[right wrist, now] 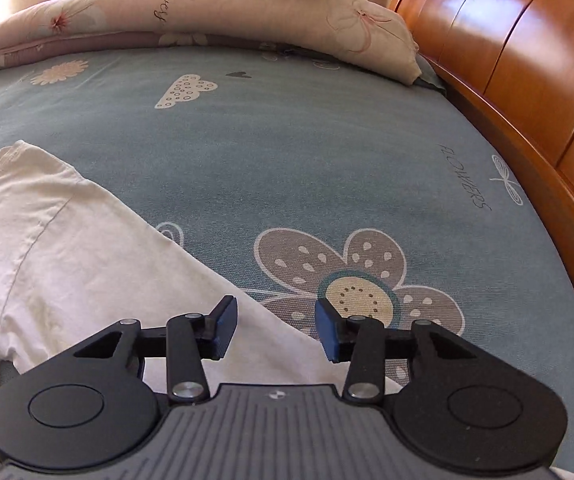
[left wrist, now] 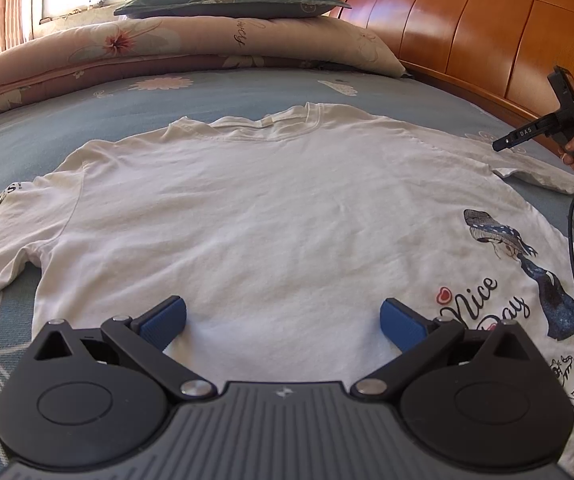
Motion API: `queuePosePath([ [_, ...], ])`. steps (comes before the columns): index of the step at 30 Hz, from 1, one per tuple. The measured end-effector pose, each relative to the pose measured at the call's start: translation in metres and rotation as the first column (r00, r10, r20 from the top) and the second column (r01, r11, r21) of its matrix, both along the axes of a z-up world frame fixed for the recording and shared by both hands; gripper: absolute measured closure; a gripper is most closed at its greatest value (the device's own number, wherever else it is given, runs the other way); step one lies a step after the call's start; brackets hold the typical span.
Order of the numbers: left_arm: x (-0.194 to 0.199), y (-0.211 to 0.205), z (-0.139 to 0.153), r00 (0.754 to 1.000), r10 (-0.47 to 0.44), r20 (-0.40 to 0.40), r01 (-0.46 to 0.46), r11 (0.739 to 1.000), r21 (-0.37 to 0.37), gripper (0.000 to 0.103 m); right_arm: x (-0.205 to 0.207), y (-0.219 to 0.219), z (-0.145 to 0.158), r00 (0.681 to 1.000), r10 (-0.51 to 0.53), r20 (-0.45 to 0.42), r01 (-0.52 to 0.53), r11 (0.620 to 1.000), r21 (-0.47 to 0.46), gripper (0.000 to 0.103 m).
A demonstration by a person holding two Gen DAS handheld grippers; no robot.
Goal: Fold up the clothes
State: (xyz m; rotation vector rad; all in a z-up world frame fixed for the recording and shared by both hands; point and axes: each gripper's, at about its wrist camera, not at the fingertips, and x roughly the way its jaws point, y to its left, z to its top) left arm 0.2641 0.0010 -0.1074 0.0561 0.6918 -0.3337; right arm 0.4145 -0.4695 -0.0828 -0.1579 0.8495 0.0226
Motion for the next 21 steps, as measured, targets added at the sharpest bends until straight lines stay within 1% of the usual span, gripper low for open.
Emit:
queuePosePath([
  [2,0.000,0.000,0.000,1.000,0.000,0.003,0.000,1.000,-0.003,0.001,0.001,-0.004,-0.005,0.999,0.037,-0.018,-0.037,0.999,-0.014,0.054],
  [3,0.000,0.001,-0.001,1.000,0.000,0.005,0.000,1.000,-0.004,0.001,0.001,-0.006,-0.006,0.999,0.051,-0.020,-0.051,0.999,-0.006,0.054],
  [5,0.000,0.001,-0.001,1.000,0.000,0.006,0.000,1.000,-0.006,0.001,0.001,-0.009,-0.006,0.998,0.059,-0.029,-0.058,0.998,0.027,0.059],
  [6,0.000,0.001,-0.001,1.000,0.000,0.007,0.000,1.000,-0.007,0.001,0.001,-0.009,-0.006,0.997,0.066,-0.031,-0.064,0.997,0.051,0.075],
  [7,0.000,0.001,-0.001,1.000,0.000,0.007,0.000,1.000,-0.007,0.001,-0.001,-0.007,-0.006,0.997,0.074,-0.030,-0.072,0.996,0.053,0.090],
  [9,0.000,0.001,-0.001,1.000,0.000,0.007,0.000,1.000,-0.008,0.001,-0.004,0.001,-0.007,0.996,0.085,-0.018,-0.085,0.996,-0.005,0.098],
  [10,0.000,0.001,-0.001,1.000,0.000,0.008,0.000,1.000,-0.009,0.001,-0.003,0.003,-0.007,0.997,0.076,-0.009,-0.076,0.997,-0.019,0.101],
  [11,0.000,0.001,-0.001,1.000,0.000,0.008,0.000,1.000,-0.010,0.001,-0.003,0.005,-0.006,0.998,0.063,0.003,-0.063,0.998,-0.031,0.102],
  [13,0.000,0.001,-0.001,1.000,0.000,0.008,0.000,1.000,-0.011,0.001,0.003,0.004,-0.006,0.999,-0.004,0.038,0.007,0.997,-0.077,0.103],
  [14,0.000,0.001,-0.001,1.000,0.000,0.009,0.000,1.000,-0.011,0.001,0.008,0.002,-0.005,0.998,-0.038,0.044,0.041,0.996,-0.077,0.103],
  [15,0.000,0.001,-0.001,1.000,0.000,0.009,0.001,1.000,-0.012,0.001,0.010,-0.001,-0.005,0.998,-0.053,0.037,0.055,0.997,-0.051,0.103],
  [16,0.000,0.002,-0.001,1.000,-0.001,0.009,0.001,1.000,-0.013,0.001,0.009,-0.001,-0.005,0.998,-0.051,0.041,0.053,0.998,-0.045,0.102],
  [17,0.000,0.002,-0.001,1.000,-0.002,0.008,0.002,1.000,-0.015,0.001,0.007,-0.001,-0.004,0.998,-0.049,0.044,0.051,0.998,-0.038,0.099],
  [19,0.000,0.002,-0.001,1.000,-0.003,0.007,0.004,1.000,-0.018,0.001,0.000,-0.003,0.000,0.998,-0.030,0.054,0.030,1.000,-0.006,0.086],
  [21,0.001,0.003,-0.001,1.000,-0.004,0.007,0.005,1.000,-0.022,0.001,-0.005,-0.009,0.003,0.999,-0.016,0.041,0.015,1.000,0.013,0.078],
])
